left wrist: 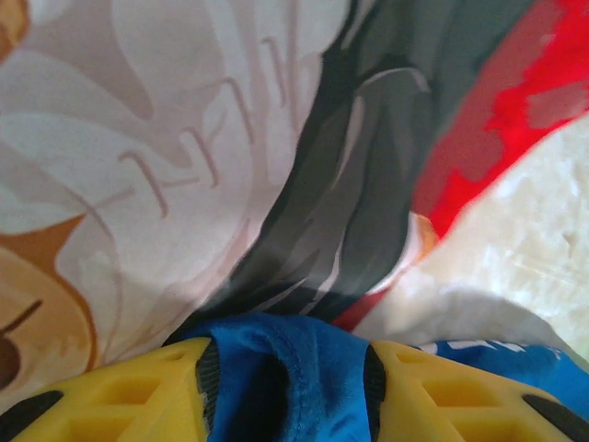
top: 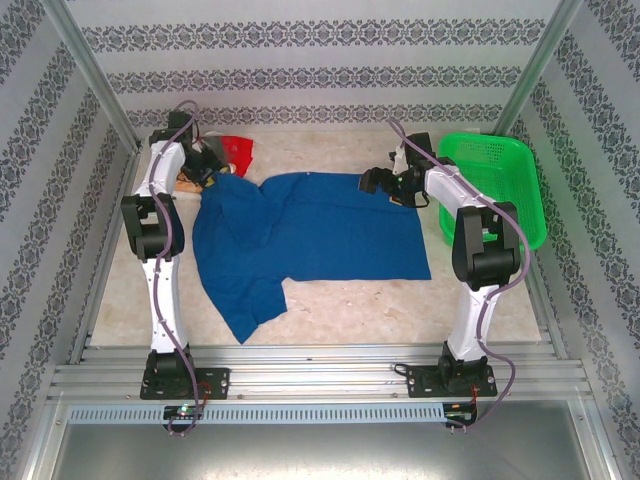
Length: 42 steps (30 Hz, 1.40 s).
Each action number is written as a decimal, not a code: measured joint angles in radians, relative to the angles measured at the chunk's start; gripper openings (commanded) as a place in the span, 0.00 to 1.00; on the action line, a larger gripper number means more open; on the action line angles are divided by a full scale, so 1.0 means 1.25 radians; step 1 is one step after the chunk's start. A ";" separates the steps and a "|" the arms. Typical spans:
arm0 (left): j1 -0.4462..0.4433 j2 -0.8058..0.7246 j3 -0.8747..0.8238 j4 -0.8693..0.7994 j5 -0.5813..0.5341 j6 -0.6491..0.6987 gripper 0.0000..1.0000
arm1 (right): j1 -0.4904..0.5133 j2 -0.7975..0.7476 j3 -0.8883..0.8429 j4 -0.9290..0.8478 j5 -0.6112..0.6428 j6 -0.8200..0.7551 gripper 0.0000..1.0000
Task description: Fold and stack the t-shirts
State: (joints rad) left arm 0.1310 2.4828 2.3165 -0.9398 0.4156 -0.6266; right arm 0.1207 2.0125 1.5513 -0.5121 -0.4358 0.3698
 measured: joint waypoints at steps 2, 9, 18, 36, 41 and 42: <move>0.000 0.011 0.000 0.009 0.009 -0.014 0.23 | 0.000 0.000 0.000 0.000 0.000 0.000 0.98; 0.000 0.010 0.000 0.032 0.020 -0.028 0.05 | 0.000 0.000 0.000 0.000 0.000 0.000 0.98; 0.020 -0.112 -0.063 0.084 -0.031 -0.002 0.03 | -0.001 0.000 0.000 0.000 0.000 0.000 0.98; 0.059 -0.097 -0.103 0.206 -0.050 0.017 0.55 | -0.001 0.000 0.000 -0.007 0.000 0.000 0.98; 0.052 -0.133 -0.087 0.159 -0.114 0.058 0.62 | -0.001 0.000 0.000 -0.008 0.000 -0.002 0.98; 0.045 -0.152 -0.087 0.138 -0.132 0.080 0.62 | -0.001 0.000 0.000 -0.008 0.000 -0.002 0.98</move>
State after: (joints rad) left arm 0.1867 2.2932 2.2082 -0.7670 0.2512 -0.5270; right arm 0.1200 2.0125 1.5513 -0.5220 -0.4362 0.3672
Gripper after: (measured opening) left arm 0.619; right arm 0.980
